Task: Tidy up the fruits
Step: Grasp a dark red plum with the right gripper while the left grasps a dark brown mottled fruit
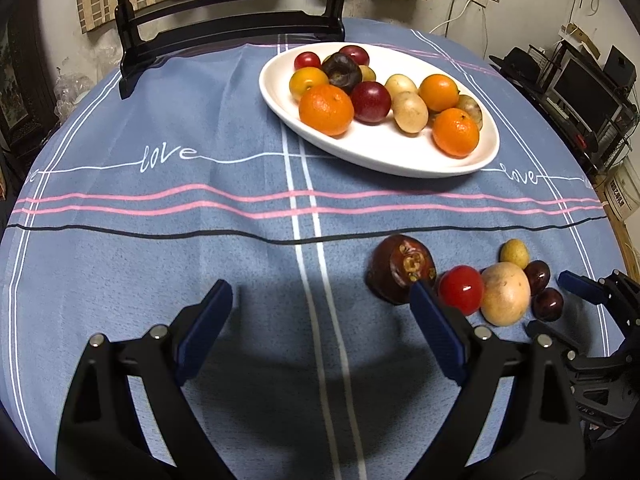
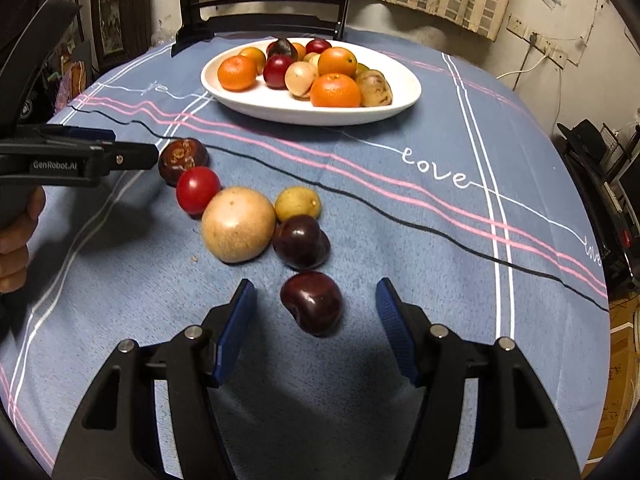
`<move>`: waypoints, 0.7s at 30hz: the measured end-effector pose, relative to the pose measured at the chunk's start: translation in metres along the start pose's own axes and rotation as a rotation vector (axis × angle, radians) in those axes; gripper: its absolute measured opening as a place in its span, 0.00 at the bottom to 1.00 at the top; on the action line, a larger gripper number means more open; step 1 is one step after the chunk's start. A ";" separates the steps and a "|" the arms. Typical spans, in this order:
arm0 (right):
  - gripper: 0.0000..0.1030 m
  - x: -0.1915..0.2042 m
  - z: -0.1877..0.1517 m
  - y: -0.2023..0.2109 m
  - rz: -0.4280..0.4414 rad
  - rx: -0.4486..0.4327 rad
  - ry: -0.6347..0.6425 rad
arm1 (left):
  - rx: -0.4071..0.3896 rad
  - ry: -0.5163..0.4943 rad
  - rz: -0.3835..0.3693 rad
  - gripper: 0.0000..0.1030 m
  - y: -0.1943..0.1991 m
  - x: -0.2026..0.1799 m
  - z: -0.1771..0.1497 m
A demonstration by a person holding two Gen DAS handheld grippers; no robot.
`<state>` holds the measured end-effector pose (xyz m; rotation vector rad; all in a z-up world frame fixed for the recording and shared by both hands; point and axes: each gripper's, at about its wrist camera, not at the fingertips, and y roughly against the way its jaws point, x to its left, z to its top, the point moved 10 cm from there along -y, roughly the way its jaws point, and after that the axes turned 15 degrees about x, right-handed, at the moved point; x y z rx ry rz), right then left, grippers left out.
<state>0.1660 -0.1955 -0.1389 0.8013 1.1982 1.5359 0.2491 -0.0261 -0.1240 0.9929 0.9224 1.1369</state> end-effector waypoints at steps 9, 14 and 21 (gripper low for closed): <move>0.30 -0.001 -0.001 -0.002 0.010 0.017 -0.003 | 0.022 -0.041 0.000 0.89 -0.006 -0.009 -0.004; 0.30 -0.005 0.002 0.001 0.030 0.000 -0.025 | 0.036 -0.075 0.020 0.89 -0.012 -0.014 -0.007; 0.30 -0.002 0.002 -0.003 0.039 0.008 -0.021 | 0.050 -0.092 0.057 0.85 -0.022 -0.016 -0.009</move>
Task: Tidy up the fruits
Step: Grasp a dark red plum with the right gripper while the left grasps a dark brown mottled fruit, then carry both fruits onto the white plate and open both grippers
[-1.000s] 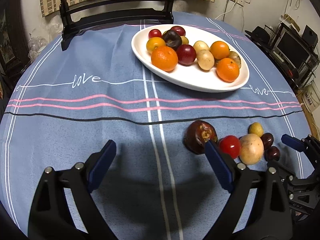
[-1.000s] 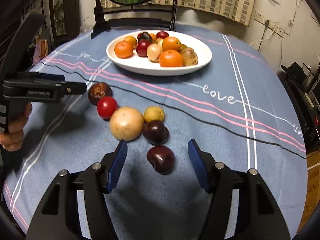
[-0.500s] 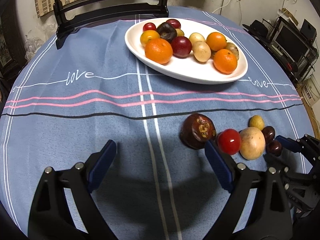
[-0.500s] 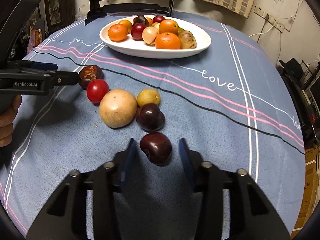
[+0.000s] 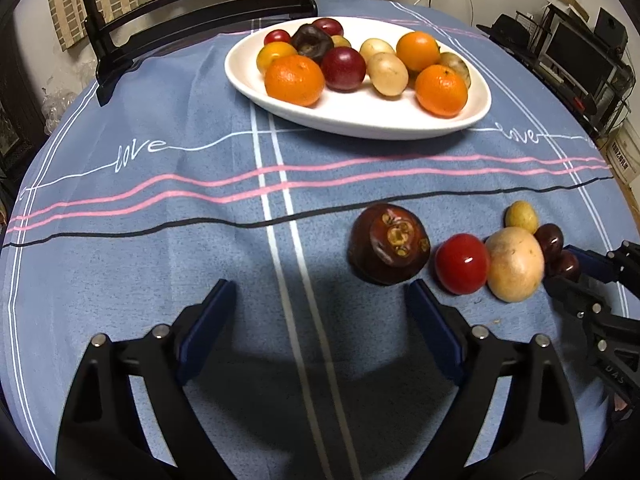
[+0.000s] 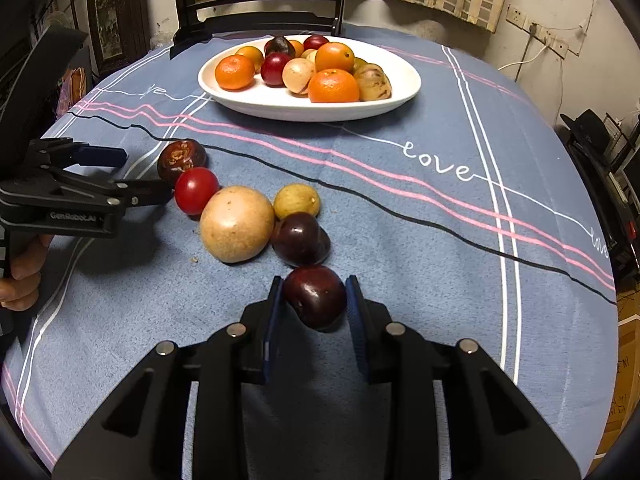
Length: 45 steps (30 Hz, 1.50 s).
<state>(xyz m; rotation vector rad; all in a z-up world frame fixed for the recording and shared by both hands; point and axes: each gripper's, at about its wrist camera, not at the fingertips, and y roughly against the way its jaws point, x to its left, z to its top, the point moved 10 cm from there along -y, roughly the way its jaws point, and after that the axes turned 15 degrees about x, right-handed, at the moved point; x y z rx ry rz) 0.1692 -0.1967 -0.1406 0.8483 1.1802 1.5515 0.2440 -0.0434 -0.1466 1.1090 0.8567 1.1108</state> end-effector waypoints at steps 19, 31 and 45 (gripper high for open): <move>0.30 0.000 0.000 -0.001 0.022 0.003 -0.009 | -0.038 -0.025 -0.010 0.67 0.001 -0.021 0.018; 0.30 0.000 -0.001 -0.001 0.026 0.003 -0.010 | -0.049 -0.027 -0.005 0.43 0.002 -0.027 0.023; 0.30 -0.001 -0.001 -0.001 0.039 0.001 -0.017 | -0.047 -0.021 0.010 0.40 0.004 -0.026 0.017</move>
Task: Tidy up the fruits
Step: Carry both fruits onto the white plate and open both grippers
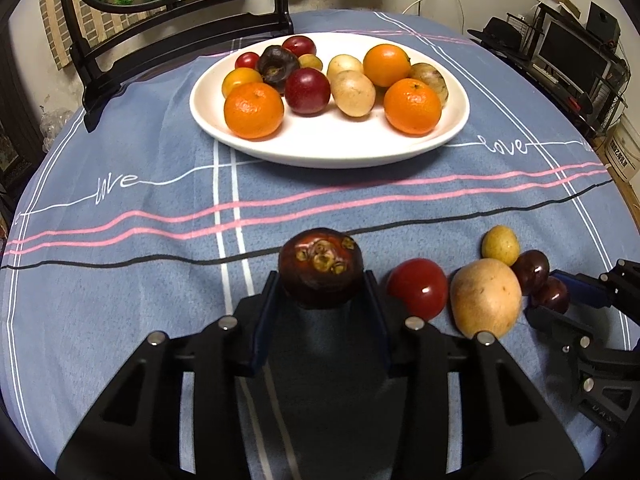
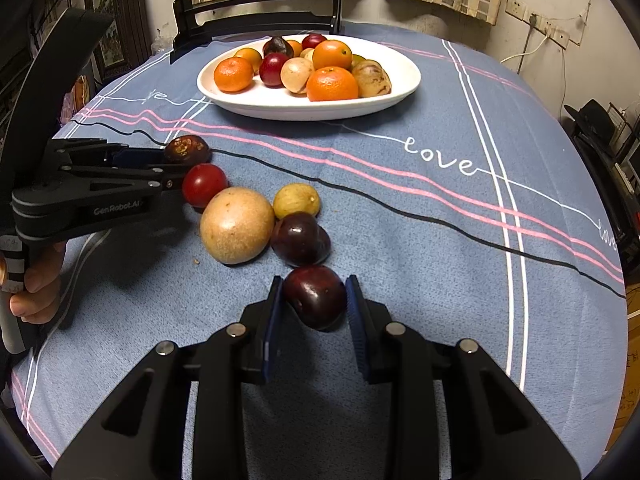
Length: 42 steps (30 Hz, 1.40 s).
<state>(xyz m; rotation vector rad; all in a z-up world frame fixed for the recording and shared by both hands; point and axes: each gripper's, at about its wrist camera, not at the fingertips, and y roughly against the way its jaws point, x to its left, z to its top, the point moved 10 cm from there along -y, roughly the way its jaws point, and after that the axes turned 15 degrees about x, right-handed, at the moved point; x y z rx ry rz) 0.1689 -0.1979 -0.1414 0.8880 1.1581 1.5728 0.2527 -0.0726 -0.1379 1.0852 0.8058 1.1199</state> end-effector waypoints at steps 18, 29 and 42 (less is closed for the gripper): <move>0.30 -0.012 0.031 0.071 0.075 -0.242 -0.102 | -0.134 -0.052 -0.073 0.40 0.089 0.015 0.003; 0.30 -0.021 0.157 0.074 0.146 -0.296 -0.146 | -0.104 0.039 -0.070 0.40 0.067 0.033 0.104; 0.31 -0.013 0.229 0.001 0.273 -0.119 -0.264 | -0.085 0.091 0.002 0.63 0.031 0.043 0.146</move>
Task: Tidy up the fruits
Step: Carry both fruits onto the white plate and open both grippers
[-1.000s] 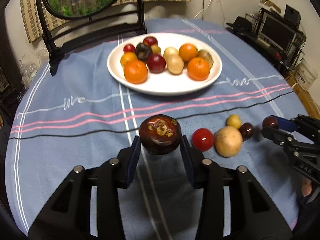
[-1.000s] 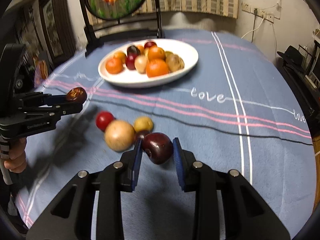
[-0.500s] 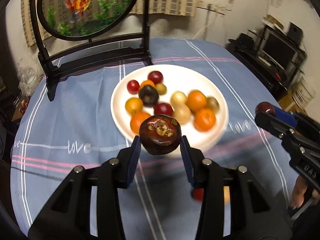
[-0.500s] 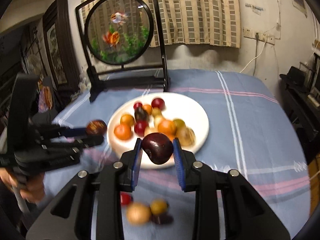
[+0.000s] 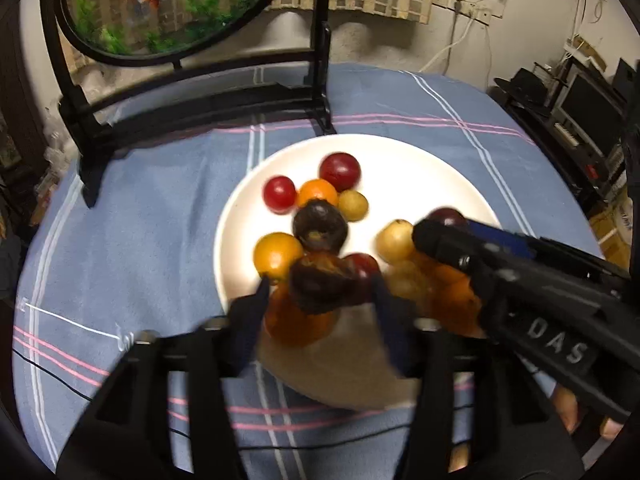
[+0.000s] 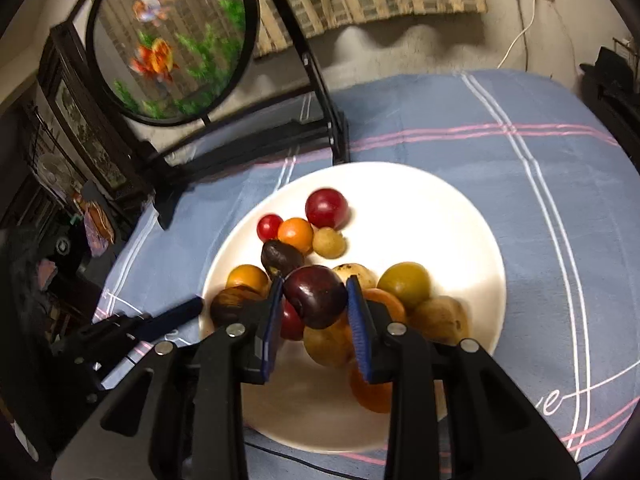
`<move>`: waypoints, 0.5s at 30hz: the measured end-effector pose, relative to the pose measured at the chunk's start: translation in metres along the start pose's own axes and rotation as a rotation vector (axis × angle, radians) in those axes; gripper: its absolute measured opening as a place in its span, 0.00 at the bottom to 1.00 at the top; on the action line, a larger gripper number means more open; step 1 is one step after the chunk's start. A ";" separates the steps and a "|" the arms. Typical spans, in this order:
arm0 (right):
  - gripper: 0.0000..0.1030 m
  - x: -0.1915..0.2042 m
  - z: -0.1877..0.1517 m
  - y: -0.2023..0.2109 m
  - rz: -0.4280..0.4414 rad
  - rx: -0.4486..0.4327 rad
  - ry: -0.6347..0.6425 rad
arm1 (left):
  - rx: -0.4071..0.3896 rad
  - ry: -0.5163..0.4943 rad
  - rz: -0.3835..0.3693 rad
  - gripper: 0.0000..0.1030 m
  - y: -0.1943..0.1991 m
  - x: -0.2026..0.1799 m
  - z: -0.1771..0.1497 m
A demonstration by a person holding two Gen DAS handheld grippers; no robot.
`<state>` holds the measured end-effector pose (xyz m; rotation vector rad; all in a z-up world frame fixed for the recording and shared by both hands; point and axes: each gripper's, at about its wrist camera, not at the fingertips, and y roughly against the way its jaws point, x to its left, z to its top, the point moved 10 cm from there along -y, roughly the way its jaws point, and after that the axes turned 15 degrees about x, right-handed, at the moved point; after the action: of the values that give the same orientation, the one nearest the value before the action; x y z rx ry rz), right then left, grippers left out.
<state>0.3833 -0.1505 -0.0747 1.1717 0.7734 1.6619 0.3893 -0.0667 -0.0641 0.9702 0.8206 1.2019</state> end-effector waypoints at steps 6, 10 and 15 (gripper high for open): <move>0.58 -0.005 -0.003 0.010 0.014 -0.041 -0.019 | -0.014 0.009 -0.004 0.68 0.008 0.004 0.001; 0.58 -0.011 -0.007 0.022 0.024 -0.085 -0.033 | -0.016 0.018 -0.007 0.70 0.014 0.007 -0.003; 0.58 -0.024 -0.033 0.043 0.070 -0.092 -0.050 | -0.044 0.009 -0.019 0.75 0.032 0.011 -0.023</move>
<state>0.3407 -0.1879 -0.0577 1.1828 0.6243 1.7008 0.3585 -0.0491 -0.0431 0.9206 0.8056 1.2040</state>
